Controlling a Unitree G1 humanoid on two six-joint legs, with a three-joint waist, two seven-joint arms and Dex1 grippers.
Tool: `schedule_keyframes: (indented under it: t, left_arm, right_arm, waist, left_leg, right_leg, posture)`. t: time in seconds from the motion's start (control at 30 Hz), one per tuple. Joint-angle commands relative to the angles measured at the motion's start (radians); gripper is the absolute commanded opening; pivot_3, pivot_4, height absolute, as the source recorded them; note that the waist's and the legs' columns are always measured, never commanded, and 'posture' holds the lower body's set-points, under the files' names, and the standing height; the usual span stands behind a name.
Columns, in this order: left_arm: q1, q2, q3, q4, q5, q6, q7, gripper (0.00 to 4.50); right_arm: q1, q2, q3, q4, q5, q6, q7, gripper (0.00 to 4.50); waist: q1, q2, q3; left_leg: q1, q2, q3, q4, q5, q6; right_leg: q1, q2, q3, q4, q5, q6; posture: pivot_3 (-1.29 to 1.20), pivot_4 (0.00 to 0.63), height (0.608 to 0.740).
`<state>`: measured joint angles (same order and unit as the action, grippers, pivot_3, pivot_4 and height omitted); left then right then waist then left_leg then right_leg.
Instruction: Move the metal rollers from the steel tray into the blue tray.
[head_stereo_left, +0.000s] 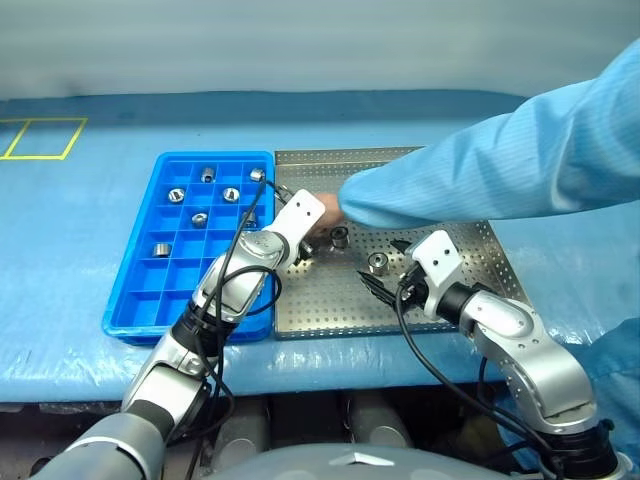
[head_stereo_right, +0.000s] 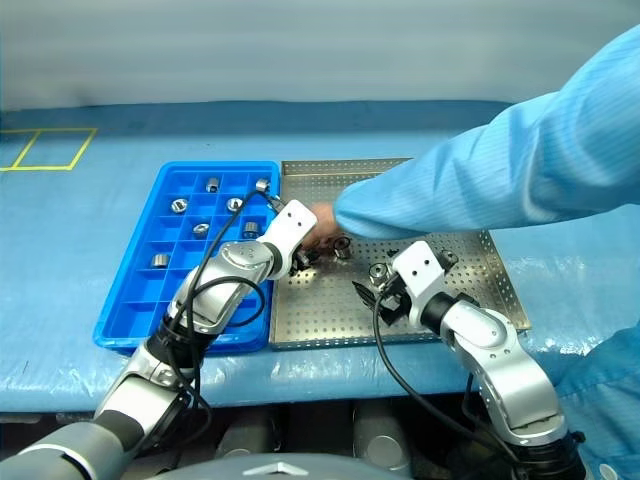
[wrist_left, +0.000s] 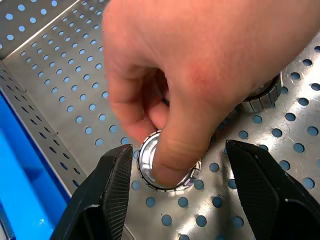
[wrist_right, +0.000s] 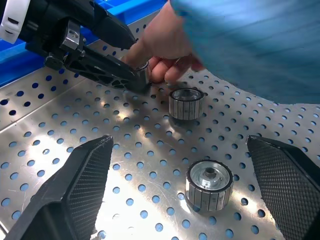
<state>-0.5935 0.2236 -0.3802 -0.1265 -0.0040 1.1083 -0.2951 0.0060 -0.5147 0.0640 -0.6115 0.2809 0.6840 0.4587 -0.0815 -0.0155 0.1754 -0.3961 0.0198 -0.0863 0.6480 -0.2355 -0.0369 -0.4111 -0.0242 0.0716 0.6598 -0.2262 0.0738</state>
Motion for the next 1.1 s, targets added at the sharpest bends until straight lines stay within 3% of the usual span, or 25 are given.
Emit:
schedule_keyframes:
  t: [0.03, 0.83, 1.1]
  left_arm:
    - [-0.009, -0.011, 0.015, -0.027, 0.003, 0.001, 0.006, 3.22]
    - [-0.010, -0.026, 0.045, -0.036, -0.029, -0.057, -0.024, 3.22]
    - [0.032, 0.016, -0.002, -0.119, -0.201, -0.157, -0.292, 3.22]
  right_arm:
    - [-0.013, 0.003, -0.006, -0.028, 0.000, -0.022, 0.001, 4.50]
    - [-0.009, -0.002, -0.025, -0.038, -0.003, -0.017, -0.007, 4.50]
    - [0.022, -0.033, -0.068, -0.117, 0.042, -0.007, 0.031, 4.50]
  waist:
    - [0.000, 0.000, 0.000]
    - [0.002, 0.000, 0.000]
    - [0.003, 0.000, 0.000]
  left_leg:
    - [0.000, 0.000, 0.000, 0.000, 0.000, 0.000]
    - [0.000, 0.000, 0.000, 0.000, 0.000, 0.000]
    - [0.000, 0.000, 0.000, 0.000, 0.000, 0.000]
  right_leg:
    - [0.000, 0.000, 0.000, 0.000, 0.000, 0.000]
    - [0.000, 0.000, 0.000, 0.000, 0.000, 0.000]
    - [0.000, 0.000, 0.000, 0.000, 0.000, 0.000]
  posture:
    - [-0.09, 0.150, 0.740]
    - [-0.11, 0.150, 0.740]
    - [-0.12, 0.150, 0.740]
